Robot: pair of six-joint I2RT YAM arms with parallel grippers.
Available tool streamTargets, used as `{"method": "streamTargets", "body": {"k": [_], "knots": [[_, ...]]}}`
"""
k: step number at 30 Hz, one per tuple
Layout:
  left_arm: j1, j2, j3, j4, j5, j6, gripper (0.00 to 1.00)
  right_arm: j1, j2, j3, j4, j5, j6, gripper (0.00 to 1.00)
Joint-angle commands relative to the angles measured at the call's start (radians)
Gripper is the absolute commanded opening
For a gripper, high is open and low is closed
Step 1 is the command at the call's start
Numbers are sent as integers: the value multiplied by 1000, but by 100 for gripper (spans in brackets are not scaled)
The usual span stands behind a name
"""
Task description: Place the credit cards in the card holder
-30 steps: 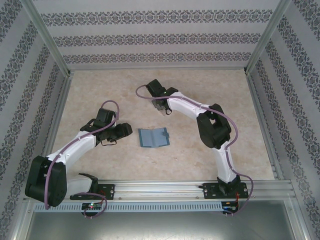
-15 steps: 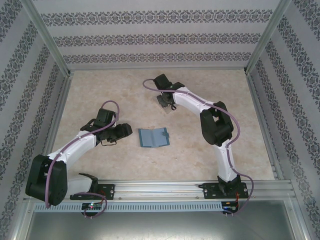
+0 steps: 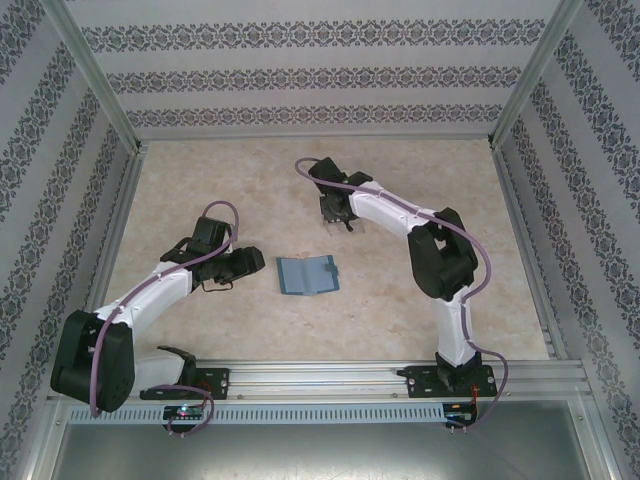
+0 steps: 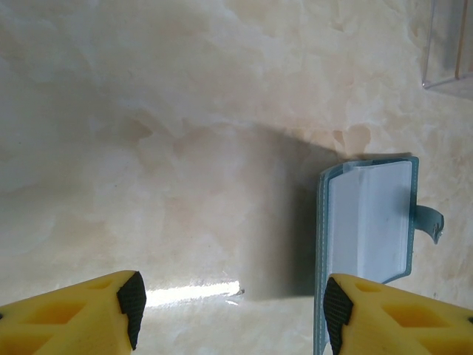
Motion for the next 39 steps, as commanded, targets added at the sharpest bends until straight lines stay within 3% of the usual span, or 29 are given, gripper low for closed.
{"method": "streamTargets", "body": {"k": [1, 8, 18, 32, 39], "knots": [[7, 13, -12, 10, 31, 28, 67, 16, -55, -34, -16, 61, 155, 34], [7, 10, -18, 12, 36, 36, 67, 16, -3, 49, -55, 100, 77, 49], [7, -24, -35, -3, 9, 46, 67, 20, 100, 151, -125, 207, -64, 58], [8, -48, -28, -21, -16, 43, 67, 17, 0, 118, -78, 69, -79, 61], [8, -55, -27, -28, -24, 41, 67, 4, 20, 106, -63, 22, -81, 61]]}}
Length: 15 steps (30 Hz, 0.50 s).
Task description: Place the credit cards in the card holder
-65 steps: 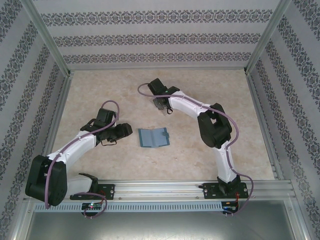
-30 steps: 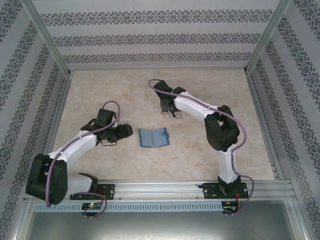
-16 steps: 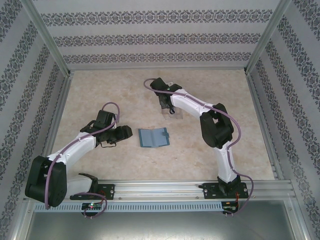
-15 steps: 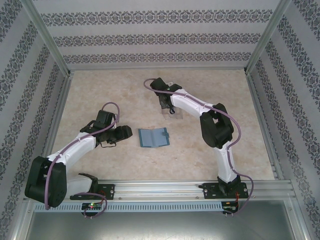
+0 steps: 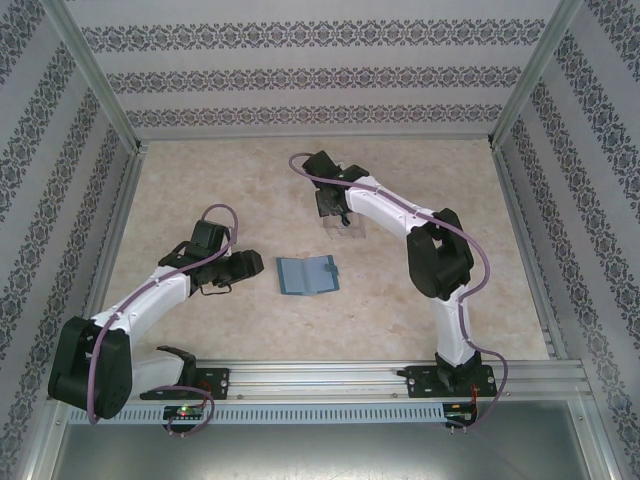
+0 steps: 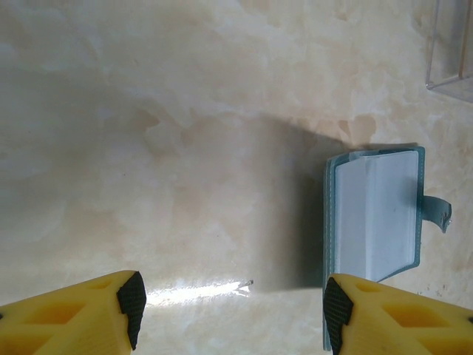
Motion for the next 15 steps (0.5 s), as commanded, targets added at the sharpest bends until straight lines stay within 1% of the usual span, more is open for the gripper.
{"method": "streamTargets", "body": {"k": [1, 4, 10, 13, 15], "knots": [[7, -16, 10, -38, -16, 24, 67, -10, -5, -20, 5, -29, -11, 61], [7, -28, -3, -25, -19, 19, 67, -7, 19, -25, 3, 0, -24, 65], [8, -32, 6, -48, -28, 28, 67, -6, 28, -61, -3, 73, -32, 65], [7, -34, 6, -47, -32, 31, 67, -5, 12, -72, -13, 125, -33, 65], [7, -30, 17, -60, -34, 32, 67, -6, -3, -83, -3, 133, -37, 63]]}}
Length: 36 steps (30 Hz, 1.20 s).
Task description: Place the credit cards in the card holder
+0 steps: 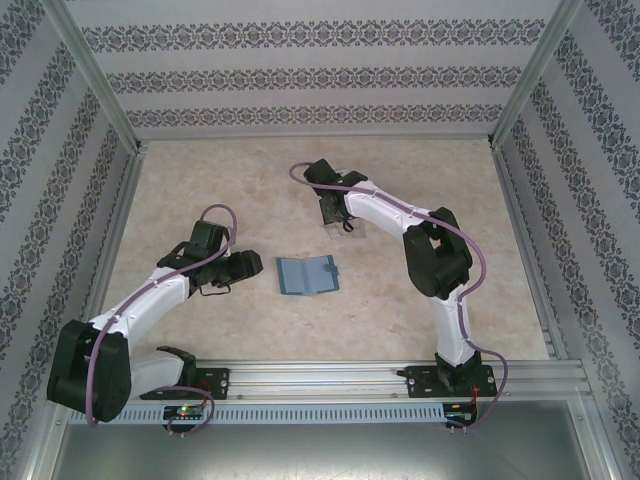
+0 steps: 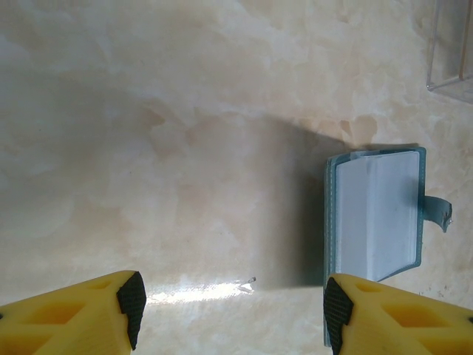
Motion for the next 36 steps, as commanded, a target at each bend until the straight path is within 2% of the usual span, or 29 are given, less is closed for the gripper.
{"method": "streamTargets", "body": {"k": [1, 17, 20, 30, 36], "knots": [[8, -16, 14, -39, -22, 29, 67, -5, -16, -22, -4, 71, -18, 62], [7, -20, 15, -48, -53, 49, 67, -10, -33, -4, -15, 169, -71, 51], [8, -12, 34, -63, -63, 54, 68, -11, -40, -6, -3, 171, -85, 45], [8, 23, 52, -48, -52, 61, 67, -19, -48, -6, -7, 115, -99, 10], [8, 16, 56, -56, -45, 63, 68, -17, -96, -21, -6, 66, -89, 6]]}}
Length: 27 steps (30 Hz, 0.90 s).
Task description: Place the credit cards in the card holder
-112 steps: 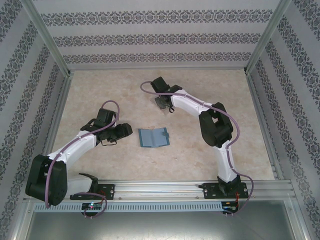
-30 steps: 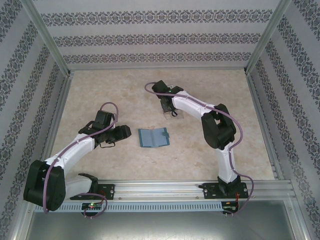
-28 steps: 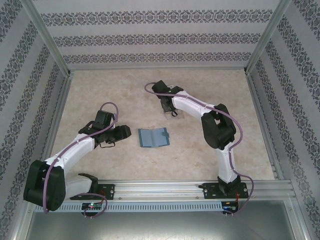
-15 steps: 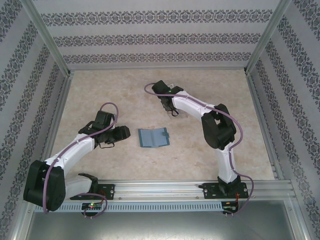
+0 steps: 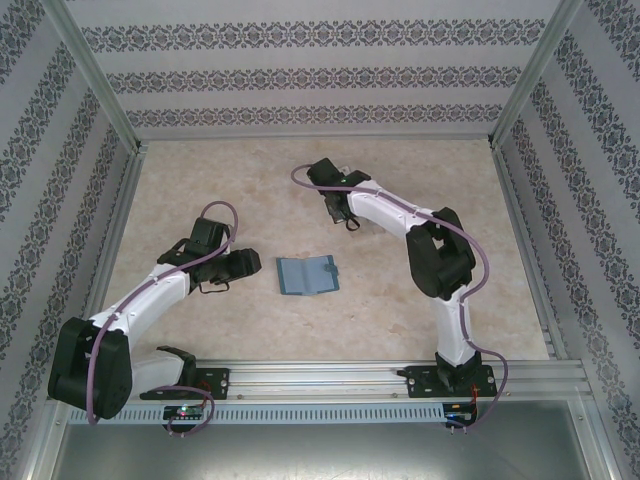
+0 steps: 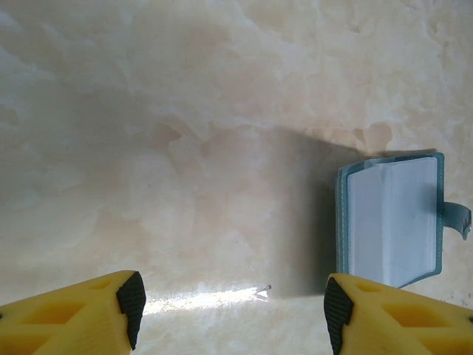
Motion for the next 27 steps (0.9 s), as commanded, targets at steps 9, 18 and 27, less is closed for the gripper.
{"method": "streamTargets", "body": {"k": [9, 18, 27], "knots": [[7, -23, -3, 62, 125, -18, 66, -1, -233, -92, 30, -154, 39, 1], [3, 9, -30, 148, 206, -47, 64, 51, -467, -459, 325, -571, 220, 0], [-42, 118, -40, 250, 214, -59, 58, 103, -505, -724, 645, -793, 418, 0]]}}
